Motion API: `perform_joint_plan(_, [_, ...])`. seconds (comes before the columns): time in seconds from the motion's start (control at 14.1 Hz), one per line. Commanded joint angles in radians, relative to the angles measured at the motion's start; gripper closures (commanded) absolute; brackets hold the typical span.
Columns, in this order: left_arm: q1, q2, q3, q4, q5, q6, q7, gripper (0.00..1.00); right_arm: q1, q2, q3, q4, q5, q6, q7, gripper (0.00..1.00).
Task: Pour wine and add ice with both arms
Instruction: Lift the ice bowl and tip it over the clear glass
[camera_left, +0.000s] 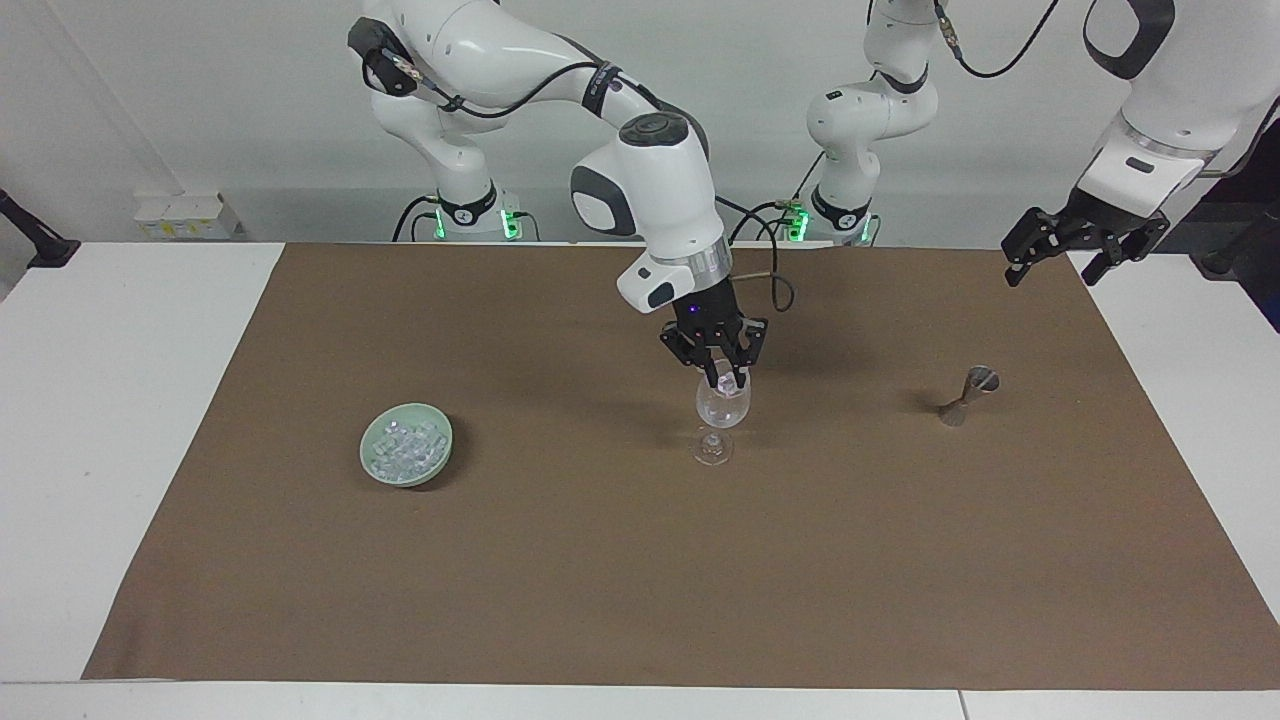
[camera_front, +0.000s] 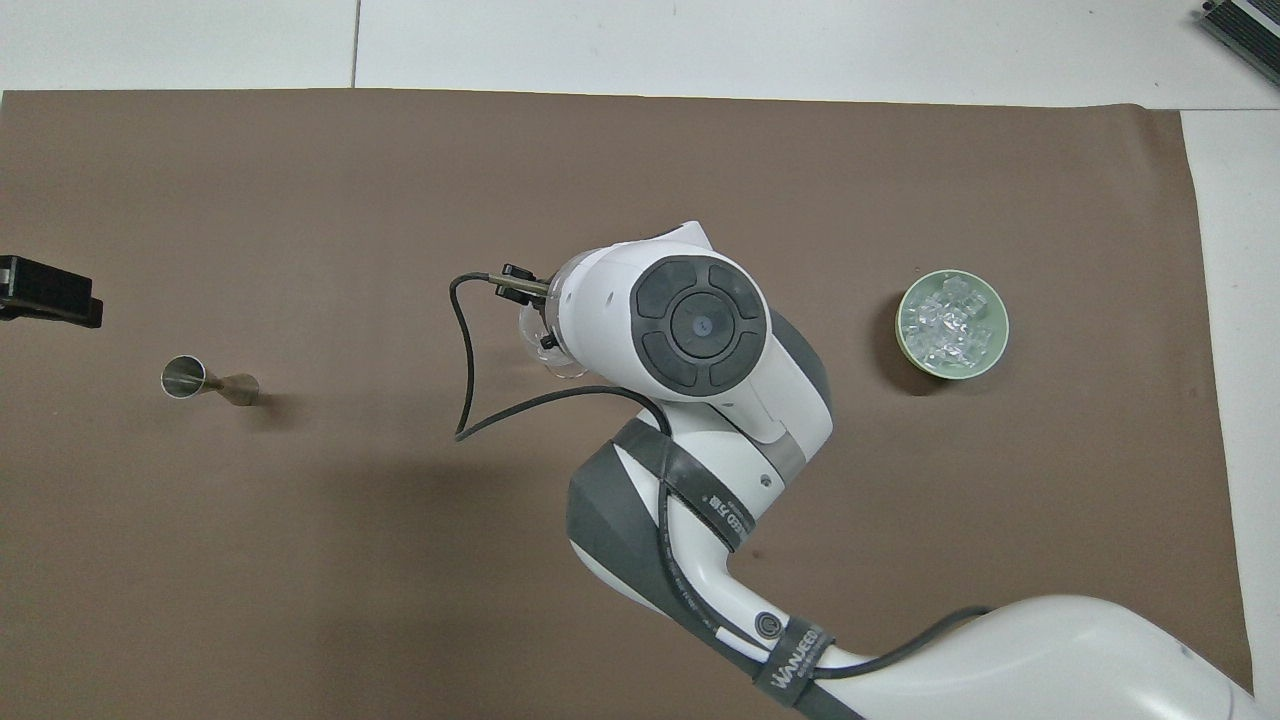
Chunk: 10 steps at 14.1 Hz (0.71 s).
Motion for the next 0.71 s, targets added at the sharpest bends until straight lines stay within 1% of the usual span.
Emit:
perform_joint_plan(0.0, [0.002, -0.001, 0.006, -0.008, -0.015, 0.016, 0.018, 0.00, -0.006, 0.012, 0.043, 0.023, -0.052, -0.006, 0.052, 0.00])
perform_joint_plan(0.21, [0.003, 0.001, 0.006, -0.008, -0.017, 0.016, 0.016, 0.00, -0.013, -0.008, 0.055, 0.025, -0.050, -0.021, 0.085, 0.00])
perform_joint_plan(0.35, [0.003, 0.004, 0.006, -0.010, -0.020, 0.016, 0.013, 0.00, -0.022, -0.054, 0.055, 0.029, -0.046, -0.069, 0.082, 0.00])
perform_joint_plan(0.57, [0.005, 0.002, 0.007, -0.008, -0.030, 0.018, 0.016, 0.00, -0.027, -0.128, 0.028, 0.029, -0.049, -0.155, 0.060, 0.00])
perform_joint_plan(0.64, [0.005, 0.002, 0.007, -0.008, -0.030, 0.018, 0.016, 0.00, -0.027, -0.146, 0.003, 0.029, -0.041, -0.184, 0.040, 0.00])
